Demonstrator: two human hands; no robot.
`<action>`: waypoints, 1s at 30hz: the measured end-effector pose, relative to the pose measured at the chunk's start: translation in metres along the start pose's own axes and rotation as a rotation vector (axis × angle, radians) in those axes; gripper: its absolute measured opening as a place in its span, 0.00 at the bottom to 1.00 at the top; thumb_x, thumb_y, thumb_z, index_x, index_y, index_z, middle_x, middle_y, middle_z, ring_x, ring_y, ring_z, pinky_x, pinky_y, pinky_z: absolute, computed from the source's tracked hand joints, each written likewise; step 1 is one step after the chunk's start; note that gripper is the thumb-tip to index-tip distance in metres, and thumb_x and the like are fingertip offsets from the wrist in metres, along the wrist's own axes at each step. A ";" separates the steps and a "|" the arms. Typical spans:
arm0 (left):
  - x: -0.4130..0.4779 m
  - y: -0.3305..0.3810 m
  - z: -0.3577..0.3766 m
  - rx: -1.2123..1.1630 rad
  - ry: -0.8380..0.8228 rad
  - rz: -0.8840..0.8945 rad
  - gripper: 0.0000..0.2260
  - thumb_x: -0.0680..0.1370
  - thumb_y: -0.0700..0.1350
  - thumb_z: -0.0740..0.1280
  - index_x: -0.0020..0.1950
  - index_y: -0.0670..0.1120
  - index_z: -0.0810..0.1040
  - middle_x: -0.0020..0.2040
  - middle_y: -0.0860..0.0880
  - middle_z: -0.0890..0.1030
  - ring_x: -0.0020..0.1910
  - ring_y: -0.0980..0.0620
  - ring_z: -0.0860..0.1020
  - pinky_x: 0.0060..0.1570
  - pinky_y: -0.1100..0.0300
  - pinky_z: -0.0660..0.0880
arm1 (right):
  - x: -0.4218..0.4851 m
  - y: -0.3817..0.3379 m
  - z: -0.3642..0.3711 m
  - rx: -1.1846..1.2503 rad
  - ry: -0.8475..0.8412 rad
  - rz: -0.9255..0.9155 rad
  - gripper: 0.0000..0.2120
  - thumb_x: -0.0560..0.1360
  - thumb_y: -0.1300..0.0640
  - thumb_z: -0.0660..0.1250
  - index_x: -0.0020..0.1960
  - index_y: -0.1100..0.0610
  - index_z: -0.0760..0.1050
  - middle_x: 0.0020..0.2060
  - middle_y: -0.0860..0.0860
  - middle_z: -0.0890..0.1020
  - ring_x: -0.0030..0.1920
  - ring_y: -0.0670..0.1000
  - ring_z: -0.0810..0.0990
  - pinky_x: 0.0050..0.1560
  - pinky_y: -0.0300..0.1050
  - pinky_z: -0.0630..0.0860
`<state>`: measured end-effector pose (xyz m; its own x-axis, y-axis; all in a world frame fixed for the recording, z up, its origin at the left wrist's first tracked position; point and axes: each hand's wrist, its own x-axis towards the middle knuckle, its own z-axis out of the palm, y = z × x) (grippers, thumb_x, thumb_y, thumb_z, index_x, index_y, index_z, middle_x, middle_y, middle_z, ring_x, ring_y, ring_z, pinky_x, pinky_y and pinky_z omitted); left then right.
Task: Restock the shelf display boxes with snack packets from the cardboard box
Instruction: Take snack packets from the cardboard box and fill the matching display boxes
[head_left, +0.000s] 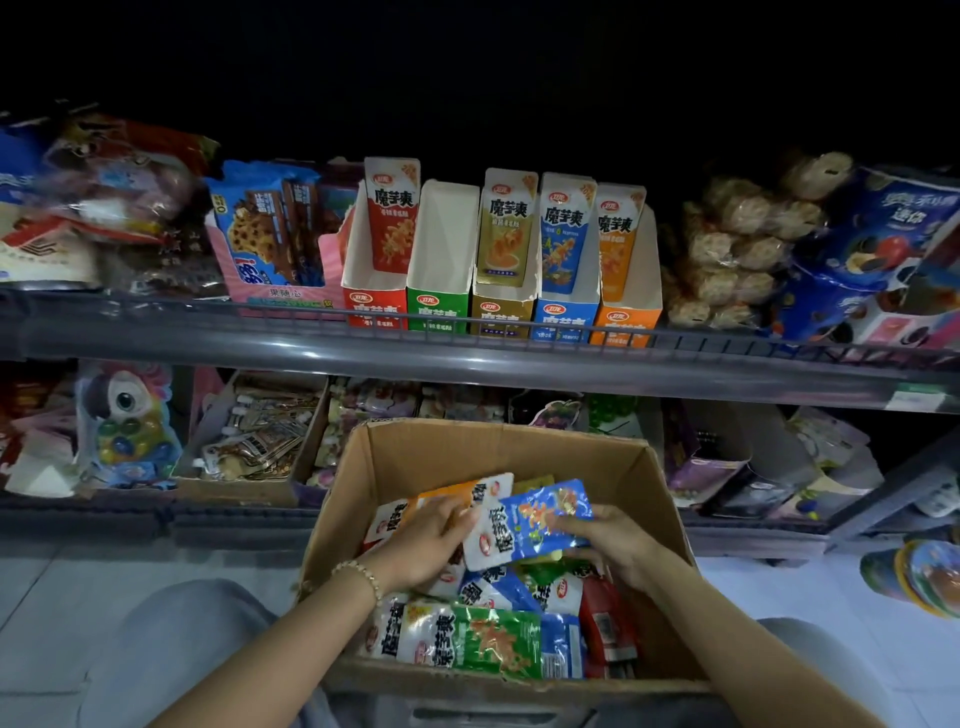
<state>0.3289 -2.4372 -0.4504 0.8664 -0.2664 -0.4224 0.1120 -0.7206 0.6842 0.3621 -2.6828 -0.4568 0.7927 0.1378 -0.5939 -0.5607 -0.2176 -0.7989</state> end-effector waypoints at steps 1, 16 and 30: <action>-0.004 0.005 -0.006 -0.038 0.042 -0.001 0.34 0.77 0.66 0.46 0.78 0.49 0.52 0.78 0.51 0.53 0.76 0.52 0.52 0.73 0.53 0.53 | -0.007 -0.009 -0.005 -0.001 0.000 -0.056 0.15 0.70 0.53 0.73 0.54 0.59 0.79 0.52 0.54 0.84 0.51 0.49 0.82 0.45 0.38 0.78; -0.032 0.074 -0.052 -0.788 0.445 0.133 0.18 0.69 0.49 0.75 0.57 0.52 0.76 0.46 0.53 0.84 0.37 0.58 0.82 0.34 0.62 0.78 | -0.051 -0.077 0.012 0.407 -0.054 -0.400 0.11 0.73 0.60 0.68 0.55 0.60 0.77 0.48 0.57 0.85 0.47 0.52 0.84 0.46 0.42 0.82; -0.046 0.115 -0.108 -0.259 0.360 0.385 0.14 0.69 0.46 0.76 0.49 0.50 0.75 0.44 0.50 0.83 0.38 0.54 0.83 0.34 0.58 0.80 | -0.081 -0.124 0.030 -0.400 -0.151 -0.684 0.23 0.67 0.54 0.77 0.58 0.55 0.73 0.50 0.50 0.84 0.49 0.49 0.84 0.51 0.48 0.80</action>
<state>0.3545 -2.4382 -0.2879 0.9740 -0.2111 0.0824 -0.1671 -0.4235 0.8903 0.3606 -2.6380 -0.3124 0.8725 0.4883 -0.0144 0.1881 -0.3630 -0.9126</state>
